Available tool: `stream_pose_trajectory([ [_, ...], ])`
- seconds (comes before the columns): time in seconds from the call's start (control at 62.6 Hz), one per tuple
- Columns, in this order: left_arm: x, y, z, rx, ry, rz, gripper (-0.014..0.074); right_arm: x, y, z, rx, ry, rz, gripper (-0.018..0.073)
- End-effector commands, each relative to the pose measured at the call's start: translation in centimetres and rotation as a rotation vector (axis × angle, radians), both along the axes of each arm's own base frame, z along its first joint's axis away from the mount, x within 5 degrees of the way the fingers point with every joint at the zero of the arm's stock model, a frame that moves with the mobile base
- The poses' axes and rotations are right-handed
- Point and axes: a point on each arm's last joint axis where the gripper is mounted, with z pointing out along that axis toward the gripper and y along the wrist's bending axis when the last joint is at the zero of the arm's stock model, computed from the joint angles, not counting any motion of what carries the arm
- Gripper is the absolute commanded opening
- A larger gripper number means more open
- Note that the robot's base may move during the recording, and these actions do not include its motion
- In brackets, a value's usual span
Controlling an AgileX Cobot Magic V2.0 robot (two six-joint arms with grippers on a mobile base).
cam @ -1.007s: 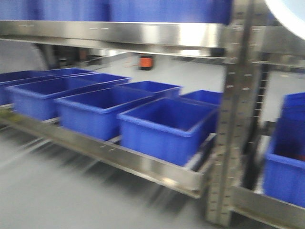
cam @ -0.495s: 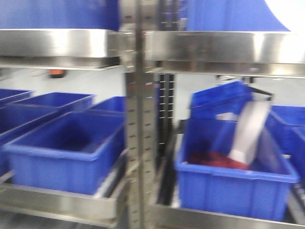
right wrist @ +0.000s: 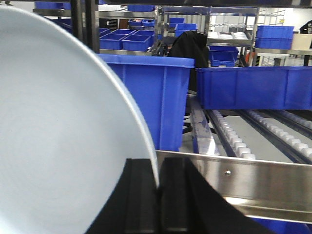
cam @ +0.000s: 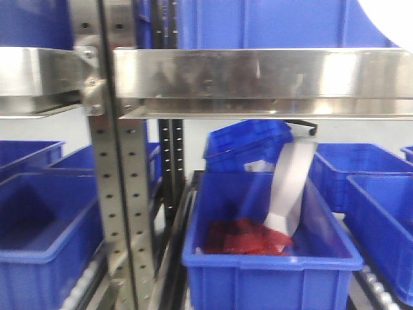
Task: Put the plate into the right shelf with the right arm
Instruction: 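Stop in front of the shelf, holding the plate beside the metal rail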
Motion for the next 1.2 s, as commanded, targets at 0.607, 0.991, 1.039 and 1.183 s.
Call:
stream_pose_trajectory([
  [0.607, 0.04, 0.01, 0.49, -0.004, -0.077, -0.001, -0.0047, -0.24, -0.11, 1.73, 0.013, -0.114, -0.010, 0.0054],
  [0.991, 0.04, 0.01, 0.49, -0.004, -0.077, -0.001, -0.0047, -0.24, -0.11, 1.73, 0.013, -0.114, -0.010, 0.0054],
  [1.039, 0.04, 0.01, 0.49, -0.004, -0.077, -0.001, -0.0047, -0.24, -0.11, 1.73, 0.013, -0.114, -0.010, 0.0054],
  [1.183, 0.04, 0.01, 0.49, -0.004, -0.077, -0.001, -0.0047, -0.24, -0.11, 1.73, 0.013, -0.114, -0.010, 0.0054],
])
